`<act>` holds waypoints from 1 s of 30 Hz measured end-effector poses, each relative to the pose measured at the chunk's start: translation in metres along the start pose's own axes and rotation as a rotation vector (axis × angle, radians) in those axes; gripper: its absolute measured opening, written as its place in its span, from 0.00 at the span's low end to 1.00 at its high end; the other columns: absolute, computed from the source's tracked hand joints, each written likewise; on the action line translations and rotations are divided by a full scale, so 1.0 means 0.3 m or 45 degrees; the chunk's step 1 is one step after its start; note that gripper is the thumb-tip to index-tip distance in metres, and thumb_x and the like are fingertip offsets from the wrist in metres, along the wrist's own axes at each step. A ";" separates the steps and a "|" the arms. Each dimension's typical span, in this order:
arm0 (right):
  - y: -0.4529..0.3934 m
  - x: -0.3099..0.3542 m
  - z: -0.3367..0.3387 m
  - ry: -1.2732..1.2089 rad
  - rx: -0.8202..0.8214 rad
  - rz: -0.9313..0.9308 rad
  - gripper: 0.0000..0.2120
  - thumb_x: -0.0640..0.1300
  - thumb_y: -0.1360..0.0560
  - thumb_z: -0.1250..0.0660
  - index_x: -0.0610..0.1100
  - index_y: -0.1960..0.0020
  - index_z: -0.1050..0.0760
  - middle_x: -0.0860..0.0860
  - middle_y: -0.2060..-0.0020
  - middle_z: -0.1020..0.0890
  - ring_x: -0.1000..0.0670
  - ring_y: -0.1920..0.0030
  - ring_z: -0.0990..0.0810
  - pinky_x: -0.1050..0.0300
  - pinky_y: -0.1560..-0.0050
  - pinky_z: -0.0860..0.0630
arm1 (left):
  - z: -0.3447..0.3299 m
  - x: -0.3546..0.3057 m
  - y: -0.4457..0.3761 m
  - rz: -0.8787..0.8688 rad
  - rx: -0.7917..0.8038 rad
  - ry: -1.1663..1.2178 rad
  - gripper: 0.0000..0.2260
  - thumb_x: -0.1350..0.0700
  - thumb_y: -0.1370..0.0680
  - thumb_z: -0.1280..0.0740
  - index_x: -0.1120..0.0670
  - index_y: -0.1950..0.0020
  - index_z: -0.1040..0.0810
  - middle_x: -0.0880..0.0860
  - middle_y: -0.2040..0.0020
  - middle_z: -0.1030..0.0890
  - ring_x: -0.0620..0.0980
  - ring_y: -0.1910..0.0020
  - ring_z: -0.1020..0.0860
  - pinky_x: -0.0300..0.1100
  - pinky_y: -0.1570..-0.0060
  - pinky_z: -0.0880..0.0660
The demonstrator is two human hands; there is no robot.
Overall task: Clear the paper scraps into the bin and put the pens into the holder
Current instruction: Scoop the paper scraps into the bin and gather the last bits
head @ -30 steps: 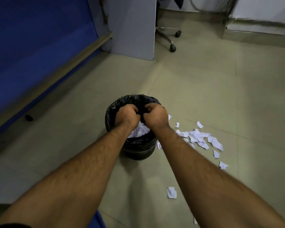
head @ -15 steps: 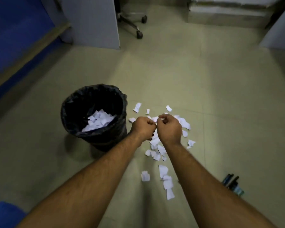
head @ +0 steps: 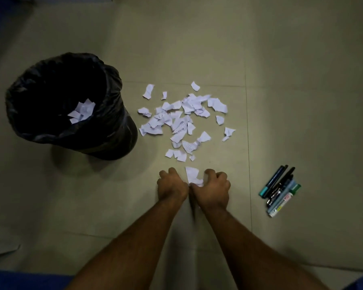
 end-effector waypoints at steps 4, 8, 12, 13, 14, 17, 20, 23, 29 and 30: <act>-0.027 0.037 -0.036 -0.290 0.090 0.121 0.22 0.53 0.31 0.34 0.45 0.40 0.22 0.42 0.45 0.26 0.38 0.46 0.26 0.50 0.49 0.27 | -0.023 -0.040 -0.038 -0.063 0.034 0.422 0.20 0.56 0.28 0.29 0.57 0.37 0.26 0.59 0.38 0.27 0.59 0.41 0.23 0.45 0.44 0.25; -0.120 0.057 -0.011 -0.522 0.116 0.184 0.18 0.41 0.30 0.31 0.46 0.41 0.21 0.45 0.44 0.24 0.43 0.47 0.21 0.46 0.44 0.23 | 0.010 -0.055 -0.056 -0.263 -0.105 0.567 0.15 0.62 0.28 0.34 0.55 0.42 0.22 0.57 0.42 0.22 0.55 0.47 0.22 0.40 0.47 0.26; -0.132 0.025 0.053 -0.465 -0.073 0.284 0.15 0.41 0.30 0.29 0.47 0.44 0.19 0.47 0.46 0.20 0.45 0.50 0.20 0.49 0.48 0.22 | -0.029 -0.020 -0.011 -0.412 -0.122 0.243 0.14 0.56 0.26 0.32 0.51 0.40 0.24 0.53 0.41 0.24 0.54 0.45 0.23 0.46 0.45 0.23; -0.121 0.008 0.064 -0.351 -0.156 0.276 0.15 0.42 0.31 0.29 0.47 0.44 0.19 0.47 0.47 0.21 0.44 0.49 0.21 0.51 0.50 0.23 | -0.044 -0.012 0.002 -0.394 -0.138 0.131 0.16 0.54 0.26 0.32 0.51 0.38 0.26 0.53 0.40 0.25 0.54 0.43 0.23 0.46 0.45 0.22; -0.110 -0.011 0.069 -0.213 -0.235 0.242 0.16 0.44 0.32 0.28 0.47 0.44 0.20 0.46 0.47 0.21 0.43 0.48 0.22 0.51 0.51 0.25 | -0.057 -0.007 0.011 -0.338 -0.168 0.018 0.17 0.53 0.26 0.32 0.51 0.37 0.28 0.54 0.39 0.26 0.54 0.42 0.25 0.46 0.46 0.23; -0.070 -0.059 0.042 0.075 -0.286 0.049 0.22 0.52 0.34 0.27 0.49 0.42 0.22 0.45 0.47 0.22 0.42 0.48 0.23 0.50 0.53 0.26 | -0.072 -0.005 0.045 -0.077 -0.239 -0.099 0.20 0.53 0.27 0.33 0.54 0.36 0.31 0.57 0.38 0.28 0.55 0.40 0.27 0.45 0.45 0.25; -0.089 -0.052 0.000 0.046 -0.175 0.122 0.18 0.47 0.31 0.30 0.46 0.41 0.22 0.42 0.48 0.23 0.38 0.51 0.23 0.49 0.54 0.27 | -0.097 -0.041 0.034 -0.111 -0.178 0.066 0.19 0.58 0.26 0.33 0.56 0.36 0.29 0.59 0.38 0.29 0.58 0.41 0.26 0.46 0.41 0.27; -0.135 0.004 0.000 -0.196 -0.023 0.178 0.18 0.45 0.26 0.32 0.44 0.37 0.23 0.42 0.44 0.23 0.39 0.48 0.22 0.51 0.50 0.26 | -0.085 -0.094 0.008 -0.293 -0.108 0.435 0.16 0.58 0.25 0.33 0.56 0.38 0.26 0.59 0.39 0.29 0.60 0.45 0.24 0.50 0.43 0.25; -0.140 -0.030 0.056 -0.380 -0.246 0.175 0.15 0.53 0.25 0.31 0.46 0.42 0.19 0.47 0.49 0.19 0.44 0.49 0.20 0.55 0.54 0.25 | -0.087 -0.042 0.021 -0.656 -0.049 0.145 0.18 0.52 0.30 0.29 0.53 0.42 0.26 0.55 0.43 0.25 0.56 0.46 0.25 0.48 0.48 0.25; -0.139 -0.042 0.064 -0.298 -0.278 0.173 0.15 0.54 0.26 0.31 0.47 0.44 0.18 0.46 0.50 0.19 0.44 0.49 0.20 0.54 0.56 0.25 | -0.103 -0.031 0.036 -0.739 0.076 0.065 0.21 0.48 0.31 0.28 0.52 0.41 0.27 0.54 0.43 0.25 0.56 0.45 0.25 0.47 0.48 0.25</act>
Point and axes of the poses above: each hand's wrist, its own y-axis away from the middle knuckle, its own z-axis out of the back of the hand, x = y × z, the point moved 3 cm from there along -y, towards the middle knuckle
